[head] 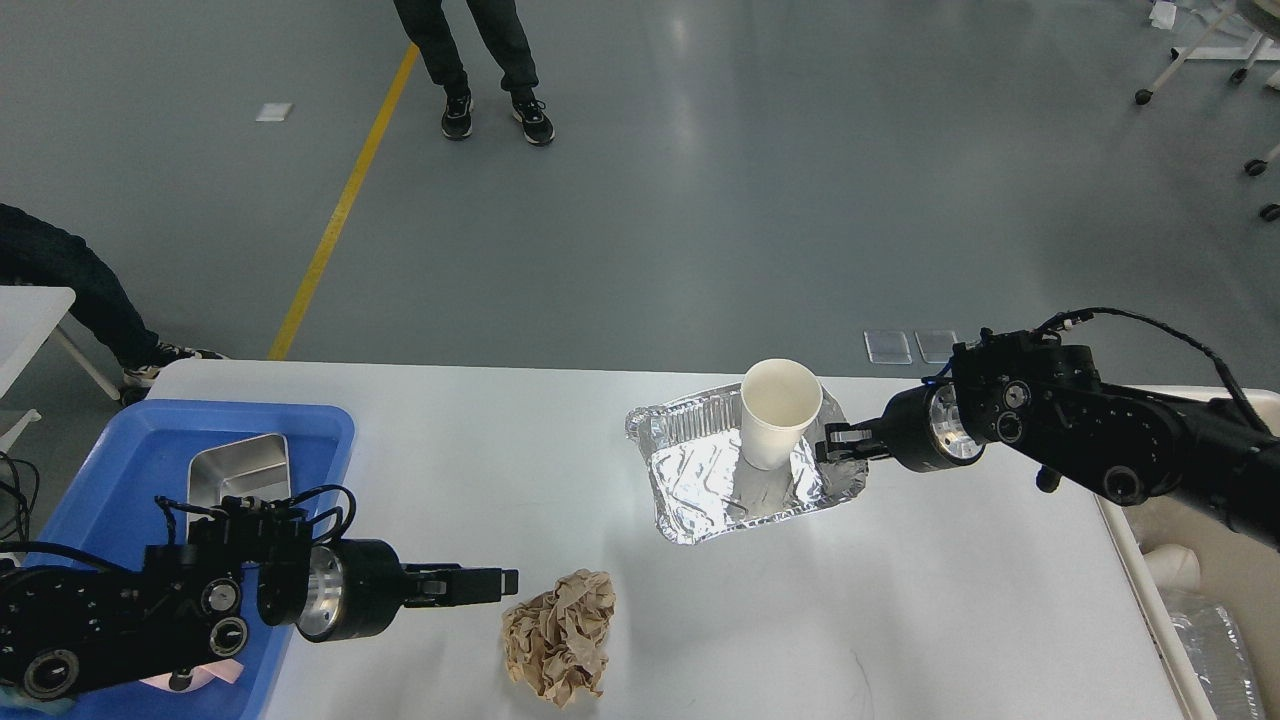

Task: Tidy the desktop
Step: 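Grasp the crumpled brown paper ball with the left gripper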

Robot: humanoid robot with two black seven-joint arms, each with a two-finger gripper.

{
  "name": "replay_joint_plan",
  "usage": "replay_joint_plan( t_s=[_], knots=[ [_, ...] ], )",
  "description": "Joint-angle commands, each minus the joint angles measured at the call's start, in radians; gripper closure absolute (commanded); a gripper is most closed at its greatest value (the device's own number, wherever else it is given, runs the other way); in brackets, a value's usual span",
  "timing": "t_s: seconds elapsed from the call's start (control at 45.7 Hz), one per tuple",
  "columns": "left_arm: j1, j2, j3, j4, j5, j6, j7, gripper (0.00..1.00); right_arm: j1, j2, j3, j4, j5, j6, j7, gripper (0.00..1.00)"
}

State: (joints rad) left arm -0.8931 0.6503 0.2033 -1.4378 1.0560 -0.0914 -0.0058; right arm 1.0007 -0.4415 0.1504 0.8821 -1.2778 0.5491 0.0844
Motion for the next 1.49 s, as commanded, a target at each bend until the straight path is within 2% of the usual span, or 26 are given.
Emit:
replay_joint_plan(
  t_s=[0.0, 0.329, 0.635, 0.723, 0.854, 0.92, 1.051, 1.117, 1.314, 1.467],
  knots=[
    [0.013, -0.063, 0.001, 0.053, 0.006, 0.010, -0.005, 0.11, -0.001, 0.000, 0.000, 0.000, 0.000, 0.000, 0.000, 1.00],
    [0.028, -0.156, 0.016, 0.117, 0.006, 0.009, 0.000, 0.11, -0.001, 0.000, 0.000, -0.002, 0.000, 0.000, 0.000, 1.00],
    [0.037, -0.164, 0.059, 0.120, 0.007, 0.007, 0.007, 0.27, -0.001, 0.000, 0.001, 0.000, 0.000, 0.000, 0.000, 1.00],
    [0.045, -0.167, 0.065, 0.120, 0.007, 0.006, 0.006, 0.39, -0.001, 0.000, 0.001, 0.000, 0.000, 0.000, 0.000, 1.00],
    [0.046, -0.176, 0.088, 0.131, 0.009, 0.006, -0.006, 0.71, -0.001, 0.001, 0.001, 0.000, 0.000, -0.001, 0.000, 1.00],
    [0.045, -0.175, 0.088, 0.131, 0.013, 0.006, -0.011, 0.80, -0.001, 0.001, 0.001, -0.002, 0.000, -0.002, 0.000, 1.00],
    [0.040, -0.169, 0.087, 0.129, 0.013, 0.006, -0.091, 0.95, 0.001, 0.004, 0.001, -0.003, 0.000, -0.002, 0.000, 1.00],
    [0.037, -0.163, 0.087, 0.126, 0.013, 0.004, -0.109, 0.98, 0.001, 0.006, 0.001, -0.003, 0.000, -0.002, 0.000, 1.00],
    [0.031, -0.109, 0.087, 0.108, 0.015, -0.001, -0.112, 0.98, 0.003, 0.010, 0.001, -0.003, 0.000, -0.002, 0.000, 1.00],
    [0.003, -0.026, 0.082, 0.041, 0.016, -0.013, -0.118, 0.98, 0.003, 0.014, 0.001, -0.006, 0.000, -0.002, 0.000, 1.00]
  ],
)
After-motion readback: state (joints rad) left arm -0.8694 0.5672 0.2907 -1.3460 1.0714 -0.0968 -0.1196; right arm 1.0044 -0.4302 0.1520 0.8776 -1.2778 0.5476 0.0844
